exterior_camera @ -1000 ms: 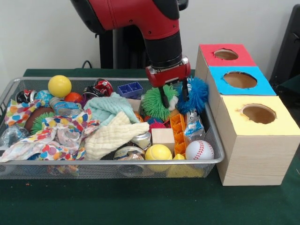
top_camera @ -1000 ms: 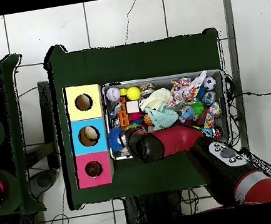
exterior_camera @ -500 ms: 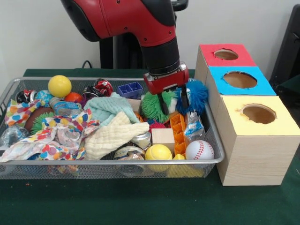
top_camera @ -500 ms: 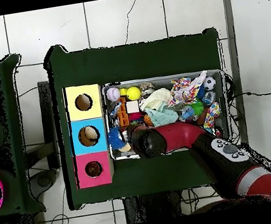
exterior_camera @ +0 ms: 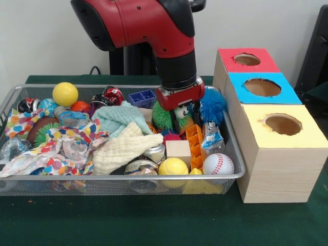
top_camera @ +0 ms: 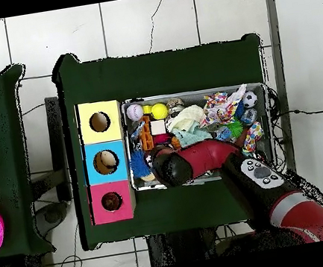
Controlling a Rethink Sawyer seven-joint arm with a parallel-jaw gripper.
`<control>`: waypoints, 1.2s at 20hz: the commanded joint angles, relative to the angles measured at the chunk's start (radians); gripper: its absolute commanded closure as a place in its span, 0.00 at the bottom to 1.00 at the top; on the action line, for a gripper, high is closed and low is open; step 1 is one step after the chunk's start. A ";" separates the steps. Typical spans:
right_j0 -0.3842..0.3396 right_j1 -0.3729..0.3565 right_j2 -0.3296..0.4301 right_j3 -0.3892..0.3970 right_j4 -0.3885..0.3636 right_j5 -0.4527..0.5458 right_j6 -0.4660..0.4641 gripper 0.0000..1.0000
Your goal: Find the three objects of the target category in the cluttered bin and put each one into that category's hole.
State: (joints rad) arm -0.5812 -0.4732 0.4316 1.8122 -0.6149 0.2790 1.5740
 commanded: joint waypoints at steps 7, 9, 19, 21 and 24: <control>0.097 0.093 -0.141 -0.171 -0.134 0.326 -0.130 0.00; 0.109 0.106 -0.158 -0.186 -0.135 0.347 -0.120 0.00; 0.036 0.157 -0.123 -0.174 0.037 0.536 -0.104 0.00; 0.029 0.164 -0.120 -0.173 0.075 0.587 -0.103 0.00; 0.010 0.173 -0.107 -0.162 0.124 0.650 -0.117 0.00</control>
State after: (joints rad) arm -0.5198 -0.4252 0.3619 1.6514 -0.4820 0.6338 1.5740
